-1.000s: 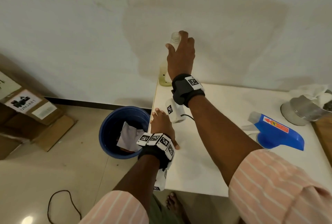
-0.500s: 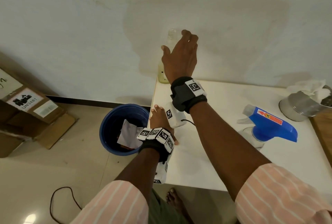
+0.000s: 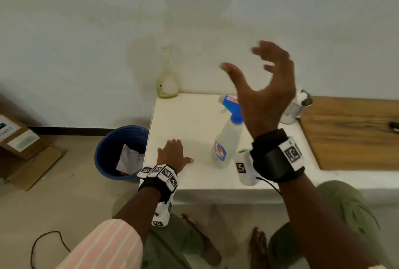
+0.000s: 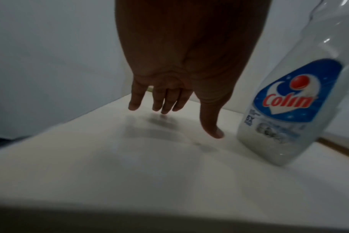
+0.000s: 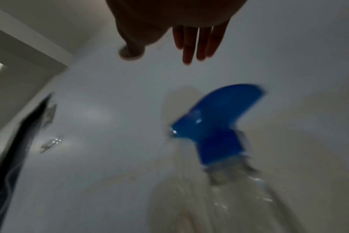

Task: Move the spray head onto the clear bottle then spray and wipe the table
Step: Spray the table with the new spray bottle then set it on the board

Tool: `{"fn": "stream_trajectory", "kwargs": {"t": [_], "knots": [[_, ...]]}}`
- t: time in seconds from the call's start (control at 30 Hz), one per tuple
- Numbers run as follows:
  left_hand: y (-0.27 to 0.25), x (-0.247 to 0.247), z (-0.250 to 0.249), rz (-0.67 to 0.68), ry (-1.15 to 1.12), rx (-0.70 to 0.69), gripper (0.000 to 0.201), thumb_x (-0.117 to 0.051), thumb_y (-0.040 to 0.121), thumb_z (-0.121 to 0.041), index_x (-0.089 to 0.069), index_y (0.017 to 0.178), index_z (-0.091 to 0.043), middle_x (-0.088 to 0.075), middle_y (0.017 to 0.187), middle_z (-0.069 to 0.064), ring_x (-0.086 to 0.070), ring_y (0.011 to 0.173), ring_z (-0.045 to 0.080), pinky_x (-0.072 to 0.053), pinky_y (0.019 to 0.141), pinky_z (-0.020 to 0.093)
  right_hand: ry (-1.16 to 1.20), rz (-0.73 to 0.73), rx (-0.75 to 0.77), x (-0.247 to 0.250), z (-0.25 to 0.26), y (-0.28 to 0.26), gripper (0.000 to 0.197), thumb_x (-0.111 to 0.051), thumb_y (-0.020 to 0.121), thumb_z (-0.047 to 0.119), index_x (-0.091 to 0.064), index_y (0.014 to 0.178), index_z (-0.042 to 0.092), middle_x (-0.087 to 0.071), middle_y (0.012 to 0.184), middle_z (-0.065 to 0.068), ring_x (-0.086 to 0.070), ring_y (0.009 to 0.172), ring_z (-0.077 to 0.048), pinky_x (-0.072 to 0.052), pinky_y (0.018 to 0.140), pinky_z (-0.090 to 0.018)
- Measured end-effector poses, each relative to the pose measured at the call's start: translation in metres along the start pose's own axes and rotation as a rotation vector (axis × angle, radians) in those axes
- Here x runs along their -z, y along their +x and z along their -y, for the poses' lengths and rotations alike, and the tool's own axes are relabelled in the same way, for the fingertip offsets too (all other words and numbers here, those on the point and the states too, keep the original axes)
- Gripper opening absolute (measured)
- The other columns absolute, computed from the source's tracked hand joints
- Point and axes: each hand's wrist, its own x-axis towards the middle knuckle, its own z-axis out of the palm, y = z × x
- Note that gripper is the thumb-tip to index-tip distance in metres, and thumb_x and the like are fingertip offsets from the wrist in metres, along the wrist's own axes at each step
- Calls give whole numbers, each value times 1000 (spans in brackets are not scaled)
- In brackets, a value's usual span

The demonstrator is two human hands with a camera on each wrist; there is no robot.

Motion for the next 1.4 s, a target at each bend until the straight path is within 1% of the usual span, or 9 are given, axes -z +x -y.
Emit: {"fn": "stream_trajectory", "kwargs": {"t": [0.1, 0.27, 0.37, 0.53, 0.6, 0.73, 0.9, 1.03, 1.4], "knots": [[-17, -8, -14, -1, -157, -59, 87, -59, 86, -54, -24, 151, -8, -30, 157, 10, -27, 145, 25, -27, 117, 39, 24, 13, -266, 32, -40, -32, 76, -82, 63, 55, -56, 118, 10, -66, 110, 1, -61, 102, -14, -51, 85, -37], [-33, -4, -31, -35, -287, -81, 87, -68, 82, -50, -31, 149, -7, -39, 153, 10, -37, 141, 24, -33, 114, 34, 58, 478, -655, 19, -66, -81, 57, -77, 67, 57, -61, 106, 19, -67, 100, 6, -61, 88, -9, -50, 81, -27], [-38, 0, -29, -56, -287, -60, 86, -71, 80, -46, -34, 148, -6, -42, 151, 11, -41, 139, 25, -35, 113, 35, 71, 493, -641, 2, -62, -74, 39, -72, 75, 54, -61, 80, 17, -59, 68, 3, -53, 64, -12, -51, 73, -36], [-37, 2, -21, -34, -254, -11, 89, -73, 79, -46, -34, 148, -6, -46, 148, 13, -44, 136, 27, -38, 111, 37, 172, 453, -548, -23, -62, -69, 29, -68, 86, 38, -66, 106, 18, -69, 90, 4, -65, 80, -11, -55, 80, -24], [-35, 0, -20, -33, -246, -2, 89, -73, 79, -46, -33, 148, -6, -44, 149, 12, -43, 137, 27, -37, 112, 38, 170, 417, -489, -31, -59, -70, 17, -64, 90, 32, -62, 94, 16, -63, 73, 2, -57, 65, -15, -51, 67, -27], [-29, -1, -18, -17, -223, 19, 90, -73, 79, -44, -30, 148, -5, -40, 151, 12, -39, 139, 28, -35, 113, 39, 192, 446, -494, -47, -53, -75, 34, -61, 91, 39, -58, 85, 5, -62, 70, -18, -59, 65, -34, -51, 65, -39], [-16, 0, -10, 65, -97, 33, 111, -79, 71, -45, -15, 152, -2, -9, 161, 16, -22, 147, 31, -31, 116, 44, 70, 501, -559, -59, -52, -78, 55, -53, 87, 60, -50, 69, 8, -47, 54, 0, -44, 50, -15, -44, 54, -26], [-9, -7, -11, 147, -42, 43, 124, -83, 68, -37, -1, 153, 0, 8, 161, 18, -1, 151, 32, -21, 120, 50, 218, 628, -796, -64, -54, -79, 53, -58, 89, 52, -66, 88, 0, -64, 68, -9, -55, 49, -19, -54, 51, -29], [-7, -18, -6, 166, -14, 153, 130, -83, 67, -37, 7, 152, 0, 15, 161, 15, 6, 151, 29, -14, 122, 47, -11, 920, -981, -86, -71, -117, 68, -64, 70, 72, -62, 89, 7, -67, 62, -5, -60, 45, -19, -60, 63, -30]]}}
